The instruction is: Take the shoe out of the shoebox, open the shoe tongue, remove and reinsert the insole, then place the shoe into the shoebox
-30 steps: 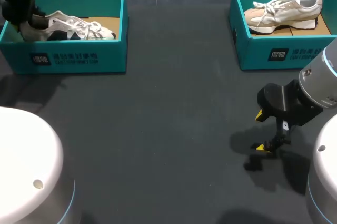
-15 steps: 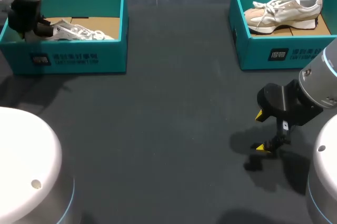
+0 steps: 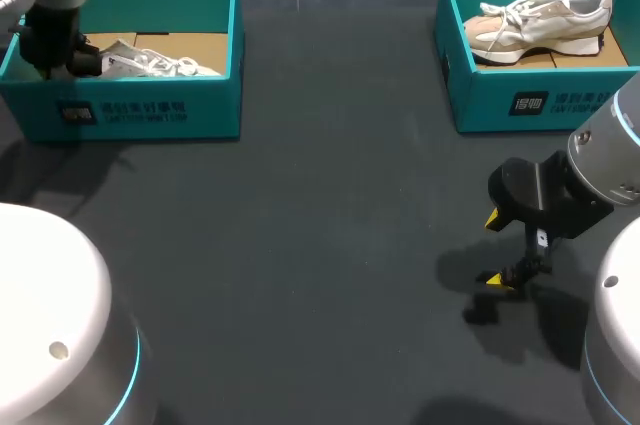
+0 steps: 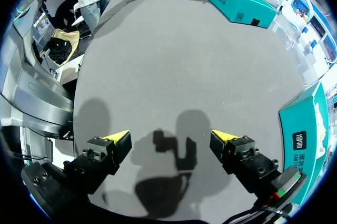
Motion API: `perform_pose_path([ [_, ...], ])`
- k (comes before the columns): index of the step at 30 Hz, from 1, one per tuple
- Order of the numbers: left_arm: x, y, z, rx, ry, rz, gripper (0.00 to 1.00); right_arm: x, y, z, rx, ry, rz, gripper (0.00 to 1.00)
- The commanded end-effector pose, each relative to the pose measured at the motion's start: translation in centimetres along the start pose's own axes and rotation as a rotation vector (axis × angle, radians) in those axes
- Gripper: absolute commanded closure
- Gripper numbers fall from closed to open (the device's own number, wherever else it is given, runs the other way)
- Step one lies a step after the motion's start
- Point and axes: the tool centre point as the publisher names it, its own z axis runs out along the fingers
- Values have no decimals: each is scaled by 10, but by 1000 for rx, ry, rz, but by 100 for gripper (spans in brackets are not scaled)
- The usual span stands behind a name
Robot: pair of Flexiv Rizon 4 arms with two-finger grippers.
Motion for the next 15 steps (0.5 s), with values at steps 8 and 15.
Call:
perform_pose_path([
  [8, -5, 3, 8, 11, -38, 8, 76, 2, -1, 0, 1, -4, 0, 0],
  [15, -1, 1, 9, 12, -56, 3, 47, 2, -1, 0, 1, -4, 0, 0],
])
